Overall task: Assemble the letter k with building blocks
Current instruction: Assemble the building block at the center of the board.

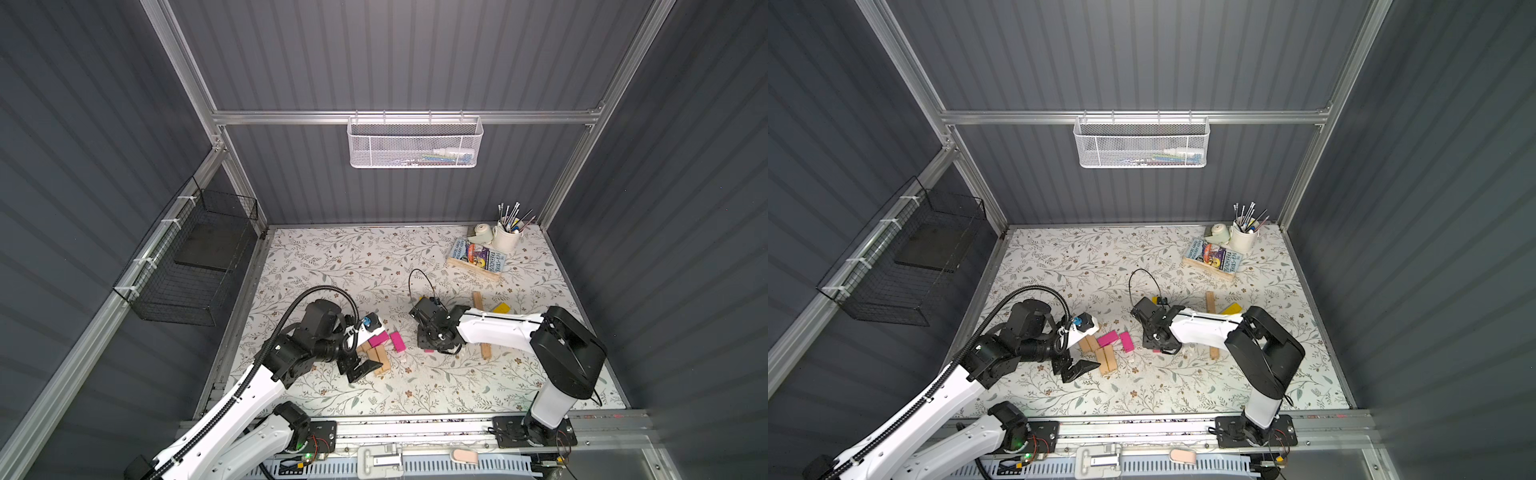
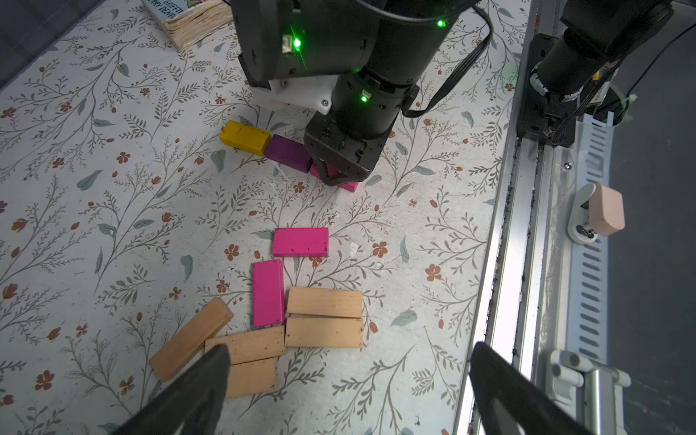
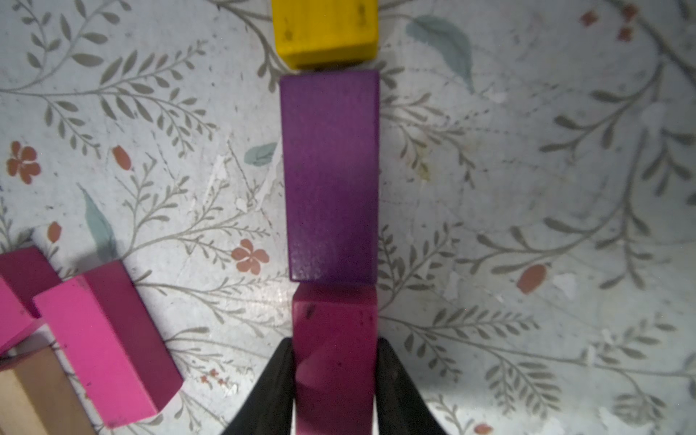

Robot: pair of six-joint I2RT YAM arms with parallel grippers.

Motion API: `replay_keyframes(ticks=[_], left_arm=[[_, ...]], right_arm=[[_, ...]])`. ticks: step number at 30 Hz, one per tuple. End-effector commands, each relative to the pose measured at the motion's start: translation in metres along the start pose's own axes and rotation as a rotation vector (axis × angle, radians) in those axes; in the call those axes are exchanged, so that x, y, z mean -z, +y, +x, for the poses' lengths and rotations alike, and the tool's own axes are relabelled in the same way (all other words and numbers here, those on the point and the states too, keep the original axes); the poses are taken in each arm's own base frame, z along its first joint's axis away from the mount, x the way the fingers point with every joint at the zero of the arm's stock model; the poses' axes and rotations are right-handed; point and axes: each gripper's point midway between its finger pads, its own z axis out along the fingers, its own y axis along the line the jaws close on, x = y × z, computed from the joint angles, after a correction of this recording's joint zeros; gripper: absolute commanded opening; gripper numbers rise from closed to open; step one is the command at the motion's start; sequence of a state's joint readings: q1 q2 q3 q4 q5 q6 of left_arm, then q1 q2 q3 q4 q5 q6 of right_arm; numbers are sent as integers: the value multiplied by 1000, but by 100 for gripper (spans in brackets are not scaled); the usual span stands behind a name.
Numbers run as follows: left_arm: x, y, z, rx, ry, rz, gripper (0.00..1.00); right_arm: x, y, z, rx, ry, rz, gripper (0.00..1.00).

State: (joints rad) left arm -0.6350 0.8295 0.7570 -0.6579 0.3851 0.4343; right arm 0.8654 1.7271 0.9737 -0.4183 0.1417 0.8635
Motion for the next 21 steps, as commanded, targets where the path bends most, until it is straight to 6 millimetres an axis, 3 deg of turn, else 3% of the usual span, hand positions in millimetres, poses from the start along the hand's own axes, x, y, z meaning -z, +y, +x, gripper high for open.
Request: replay_keyframes(ticks=[1, 11, 21], left_arm=[[-1, 0, 2, -4, 6, 0, 100], [-2, 0, 3, -3, 13, 3, 100], [-2, 1, 3, -3, 13, -2, 100]], right_arm=[[-6, -8, 1, -16, 14, 34, 35], [-6, -6, 0, -15, 16, 24, 37], [11, 5, -7, -20, -3, -40, 51]])
